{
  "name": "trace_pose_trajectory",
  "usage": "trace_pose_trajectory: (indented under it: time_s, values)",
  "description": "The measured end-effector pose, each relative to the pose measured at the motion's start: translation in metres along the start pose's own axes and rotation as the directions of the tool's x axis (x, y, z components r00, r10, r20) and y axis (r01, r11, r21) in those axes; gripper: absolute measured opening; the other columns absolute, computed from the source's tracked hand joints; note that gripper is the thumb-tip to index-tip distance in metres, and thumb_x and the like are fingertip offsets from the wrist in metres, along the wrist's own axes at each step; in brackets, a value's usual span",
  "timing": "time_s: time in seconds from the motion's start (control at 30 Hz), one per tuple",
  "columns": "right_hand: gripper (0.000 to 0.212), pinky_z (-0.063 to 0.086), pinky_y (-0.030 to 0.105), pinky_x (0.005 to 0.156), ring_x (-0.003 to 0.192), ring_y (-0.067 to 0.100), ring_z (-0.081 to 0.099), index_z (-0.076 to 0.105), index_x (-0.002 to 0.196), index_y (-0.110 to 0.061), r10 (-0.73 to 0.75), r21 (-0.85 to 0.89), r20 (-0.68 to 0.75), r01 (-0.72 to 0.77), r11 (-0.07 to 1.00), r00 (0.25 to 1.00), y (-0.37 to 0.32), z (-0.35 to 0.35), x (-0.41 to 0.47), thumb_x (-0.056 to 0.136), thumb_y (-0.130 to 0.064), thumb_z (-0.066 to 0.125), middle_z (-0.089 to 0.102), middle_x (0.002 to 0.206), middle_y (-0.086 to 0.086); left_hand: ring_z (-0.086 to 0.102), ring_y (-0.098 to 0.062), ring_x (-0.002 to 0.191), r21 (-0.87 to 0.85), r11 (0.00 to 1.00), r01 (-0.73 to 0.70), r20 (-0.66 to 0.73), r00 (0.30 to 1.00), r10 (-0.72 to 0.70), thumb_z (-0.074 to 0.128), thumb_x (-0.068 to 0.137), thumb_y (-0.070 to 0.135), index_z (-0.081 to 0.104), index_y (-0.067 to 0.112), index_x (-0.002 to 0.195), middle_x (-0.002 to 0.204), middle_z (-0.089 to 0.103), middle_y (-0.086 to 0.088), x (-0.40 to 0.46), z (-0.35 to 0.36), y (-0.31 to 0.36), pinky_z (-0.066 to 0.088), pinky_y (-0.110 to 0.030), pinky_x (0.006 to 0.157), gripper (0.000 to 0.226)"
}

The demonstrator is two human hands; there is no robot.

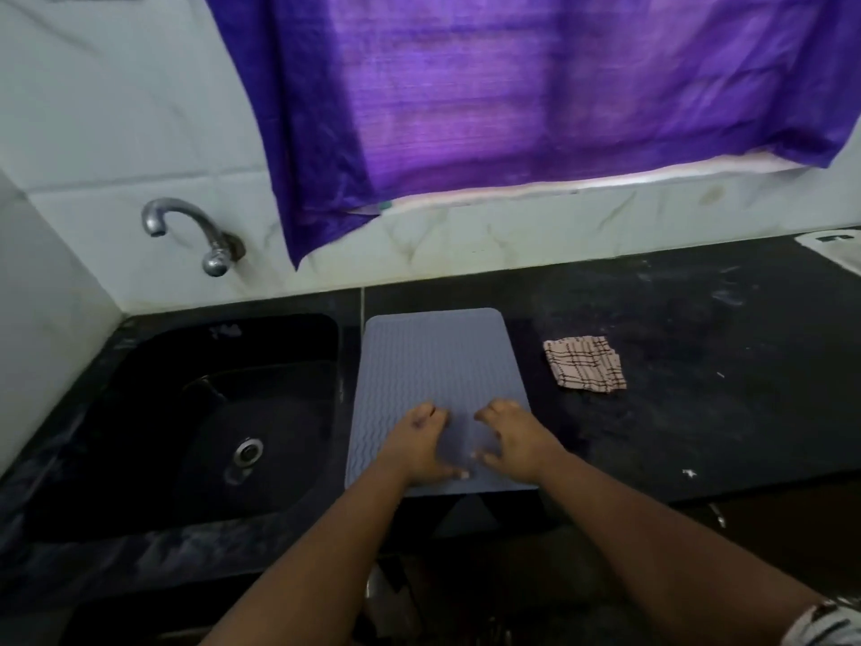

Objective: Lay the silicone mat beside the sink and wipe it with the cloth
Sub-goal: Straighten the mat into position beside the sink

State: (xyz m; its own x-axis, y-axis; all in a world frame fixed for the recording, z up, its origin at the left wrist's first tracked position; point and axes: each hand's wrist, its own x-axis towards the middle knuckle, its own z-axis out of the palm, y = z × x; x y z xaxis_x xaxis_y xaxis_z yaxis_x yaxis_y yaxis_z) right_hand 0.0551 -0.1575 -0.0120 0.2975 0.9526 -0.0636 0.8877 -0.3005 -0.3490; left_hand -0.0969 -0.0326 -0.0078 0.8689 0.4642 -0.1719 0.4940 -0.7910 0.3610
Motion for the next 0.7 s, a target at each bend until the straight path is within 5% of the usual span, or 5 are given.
trace_pose_trajectory:
  time_s: [0.1,0.37,0.53,0.7]
  values:
    - [0.070,0.037,0.034,0.104,0.123,0.018,0.041,0.047,0.135,-0.020,0.016,0.016,0.158,-0.019,1.000,0.987,-0.026,0.023,-0.006,0.077,-0.055,0.066,0.044,0.130,0.000,0.042,-0.022,0.119,0.025,0.997,0.069,0.075,0.995,-0.071,0.086,0.060,0.048,0.046,0.014,0.117,0.126,0.043,-0.005,-0.030,-0.002,-0.021,0.037,-0.030,0.097,0.077]
    - [0.065,0.033,0.034,0.109,0.126,0.022,0.038,0.042,0.142,-0.018,0.032,-0.078,0.244,-0.013,0.997,0.969,-0.040,0.035,-0.012,0.086,-0.045,0.061,0.040,0.133,0.003,0.044,-0.026,0.122,0.134,0.991,0.023,0.112,0.993,-0.038,0.072,0.078,0.029,0.051,0.006,0.124,0.129,0.044,-0.010,-0.054,0.004,-0.041,0.039,-0.032,0.103,0.055]
    - [0.042,0.050,0.044,0.087,0.114,0.025,0.043,0.046,0.125,-0.015,-0.043,-0.332,0.217,0.115,0.936,0.975,-0.049,0.044,-0.019,0.091,-0.039,0.041,0.043,0.124,0.006,0.046,-0.033,0.122,0.292,0.956,-0.017,0.065,0.998,-0.002,0.051,0.091,0.007,0.045,0.003,0.127,0.134,0.041,-0.016,-0.051,0.015,-0.033,0.044,-0.045,0.100,0.037]
    - [0.043,0.039,0.045,0.088,0.113,0.027,0.043,0.043,0.124,-0.019,0.052,-0.414,0.131,0.007,0.910,0.990,-0.057,0.049,-0.017,0.085,-0.034,0.048,0.046,0.125,0.004,0.055,-0.029,0.112,0.216,0.974,-0.062,0.021,0.998,0.059,0.056,0.087,0.028,0.055,0.009,0.112,0.119,0.058,-0.011,-0.041,0.005,-0.045,0.044,-0.034,0.091,0.032]
